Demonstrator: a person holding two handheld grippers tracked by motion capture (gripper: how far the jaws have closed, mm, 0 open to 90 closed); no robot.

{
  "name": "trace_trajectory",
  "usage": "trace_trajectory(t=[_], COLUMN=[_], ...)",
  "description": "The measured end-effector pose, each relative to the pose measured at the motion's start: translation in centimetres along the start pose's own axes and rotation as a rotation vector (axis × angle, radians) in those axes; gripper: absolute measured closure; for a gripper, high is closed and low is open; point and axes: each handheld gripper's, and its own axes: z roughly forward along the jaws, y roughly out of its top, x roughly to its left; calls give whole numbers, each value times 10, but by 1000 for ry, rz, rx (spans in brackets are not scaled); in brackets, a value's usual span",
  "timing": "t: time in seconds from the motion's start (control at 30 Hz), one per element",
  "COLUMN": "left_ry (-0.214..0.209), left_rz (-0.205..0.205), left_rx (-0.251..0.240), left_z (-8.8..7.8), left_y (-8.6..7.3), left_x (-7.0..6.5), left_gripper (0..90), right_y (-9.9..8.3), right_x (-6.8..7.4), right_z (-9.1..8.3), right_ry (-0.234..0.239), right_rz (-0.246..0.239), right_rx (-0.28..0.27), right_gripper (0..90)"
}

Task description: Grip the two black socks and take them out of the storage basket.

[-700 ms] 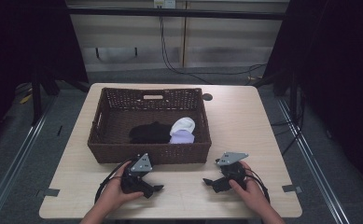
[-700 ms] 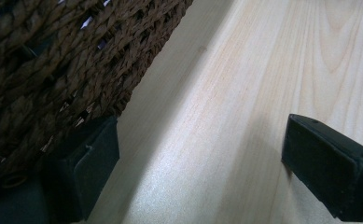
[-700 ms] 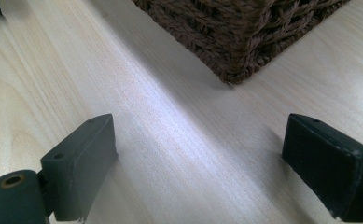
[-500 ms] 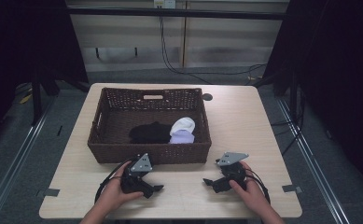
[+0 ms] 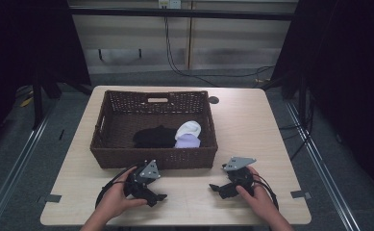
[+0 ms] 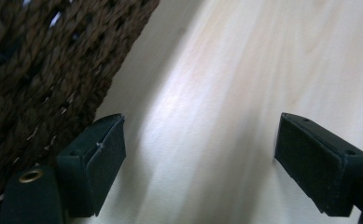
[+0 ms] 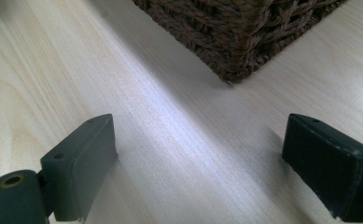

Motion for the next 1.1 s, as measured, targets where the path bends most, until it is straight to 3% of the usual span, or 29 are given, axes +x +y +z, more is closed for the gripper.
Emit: trace_trajectory(t=[0.27, 0.57, 0.77, 0.97, 1.1], left_ry=[-31, -31, -24, -26, -7], left_rz=[-17, -24, -40, -29, -56], left_rx=[38, 81, 63, 72, 77], left_z=[-23, -48, -70, -93, -104], left_y=[9, 22, 38, 58, 71], left_x=[-1, 1, 12, 27, 42], left_gripper=[162, 163, 163, 163, 163], right_y=[0, 0, 0, 0, 0], right_x=[0, 0, 0, 0, 0], right_z=[0, 0, 0, 0, 0], right_ry=[1, 1, 1, 3, 4], right_rz=[0, 0, 0, 0, 0], right_rx=[-1, -1, 0, 0, 1], right_gripper=[91, 91, 90, 90, 90])
